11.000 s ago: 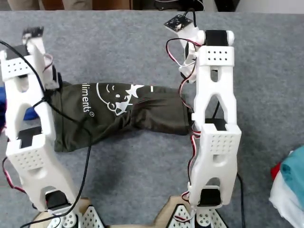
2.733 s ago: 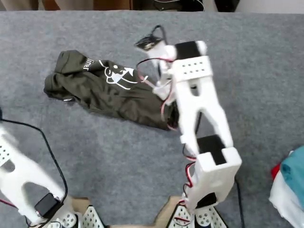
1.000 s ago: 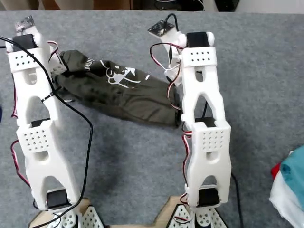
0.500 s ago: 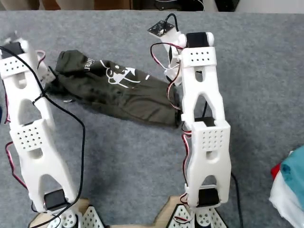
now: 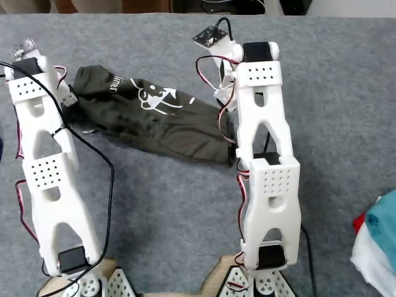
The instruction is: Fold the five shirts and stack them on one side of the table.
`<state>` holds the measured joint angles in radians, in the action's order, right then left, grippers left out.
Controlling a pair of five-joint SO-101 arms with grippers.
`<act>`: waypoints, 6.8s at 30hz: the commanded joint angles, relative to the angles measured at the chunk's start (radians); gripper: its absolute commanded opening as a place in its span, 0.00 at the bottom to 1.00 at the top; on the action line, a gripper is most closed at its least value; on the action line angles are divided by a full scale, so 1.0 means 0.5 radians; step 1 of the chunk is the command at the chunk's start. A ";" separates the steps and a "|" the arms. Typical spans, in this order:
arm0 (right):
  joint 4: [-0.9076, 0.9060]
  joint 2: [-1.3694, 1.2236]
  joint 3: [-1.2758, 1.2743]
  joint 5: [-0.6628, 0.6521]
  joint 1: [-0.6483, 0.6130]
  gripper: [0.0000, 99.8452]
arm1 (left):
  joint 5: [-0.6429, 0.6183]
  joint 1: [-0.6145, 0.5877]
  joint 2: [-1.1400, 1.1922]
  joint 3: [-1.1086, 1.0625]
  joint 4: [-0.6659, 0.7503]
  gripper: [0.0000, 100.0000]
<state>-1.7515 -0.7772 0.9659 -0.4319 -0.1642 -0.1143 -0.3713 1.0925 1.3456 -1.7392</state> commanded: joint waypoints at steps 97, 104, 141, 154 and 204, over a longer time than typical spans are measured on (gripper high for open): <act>-0.061 1.438 -0.612 -0.083 -0.183 0.01 | 0.500 0.071 -3.681 -3.216 -0.021 0.02; -0.058 1.812 -1.122 -0.605 0.044 0.02 | 0.497 0.074 -3.681 -3.228 0.049 0.02; 0.491 1.714 -2.352 -0.153 0.895 0.06 | 0.328 1.243 -2.592 -2.974 0.393 0.02; 0.589 0.879 -1.653 -0.068 1.100 0.06 | 0.230 1.286 -1.263 -1.844 0.166 0.02; -0.006 0.023 -0.606 0.015 1.254 0.03 | -0.322 1.356 -0.566 -1.031 0.457 0.02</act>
<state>-1.7177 -0.7756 0.5654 -0.4488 0.4480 -0.2693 0.3544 0.8316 0.7641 -1.5106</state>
